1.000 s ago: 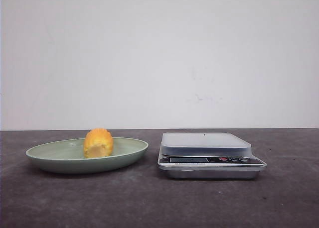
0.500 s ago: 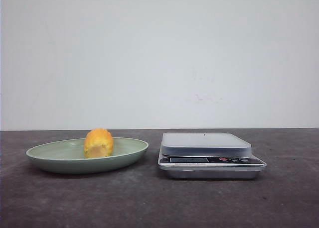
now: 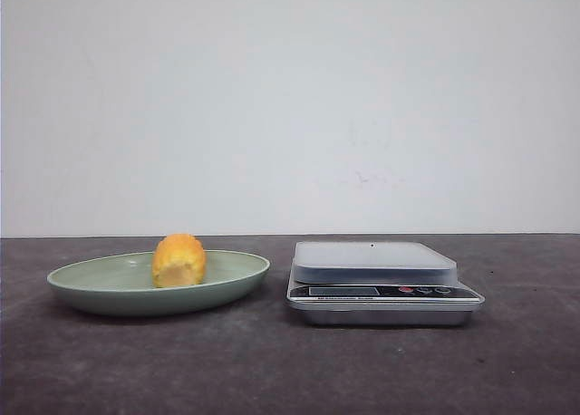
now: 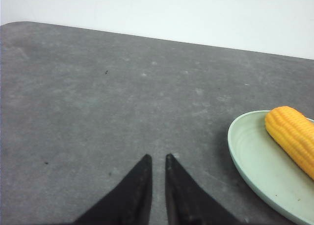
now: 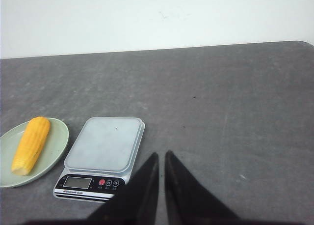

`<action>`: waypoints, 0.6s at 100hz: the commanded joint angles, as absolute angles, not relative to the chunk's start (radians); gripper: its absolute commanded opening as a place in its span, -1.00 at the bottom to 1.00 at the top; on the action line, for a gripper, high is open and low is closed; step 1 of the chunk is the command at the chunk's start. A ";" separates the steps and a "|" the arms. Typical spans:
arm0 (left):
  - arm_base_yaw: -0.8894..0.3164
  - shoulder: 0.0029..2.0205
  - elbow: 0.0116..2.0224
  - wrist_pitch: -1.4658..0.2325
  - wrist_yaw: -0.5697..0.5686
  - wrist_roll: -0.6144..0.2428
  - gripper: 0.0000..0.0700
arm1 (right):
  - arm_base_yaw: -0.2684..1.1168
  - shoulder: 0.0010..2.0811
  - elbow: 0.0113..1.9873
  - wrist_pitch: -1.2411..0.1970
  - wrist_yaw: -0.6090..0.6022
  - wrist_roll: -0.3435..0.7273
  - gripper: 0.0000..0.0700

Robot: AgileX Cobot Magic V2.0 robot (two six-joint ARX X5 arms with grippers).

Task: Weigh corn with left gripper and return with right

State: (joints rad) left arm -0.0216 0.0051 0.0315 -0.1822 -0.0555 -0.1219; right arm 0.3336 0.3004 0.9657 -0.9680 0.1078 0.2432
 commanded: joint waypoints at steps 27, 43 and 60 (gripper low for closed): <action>-0.020 0.003 0.014 -0.186 -0.056 -0.113 -1.00 | 0.338 0.298 0.976 -0.960 0.108 0.254 -0.96; -0.020 0.003 0.014 -0.186 -0.056 -0.113 -1.00 | 0.332 0.297 0.974 -0.921 0.133 0.204 -0.96; -0.020 0.003 0.014 -0.186 -0.056 -0.113 -1.00 | 0.220 0.245 0.873 -0.720 0.093 0.091 -0.96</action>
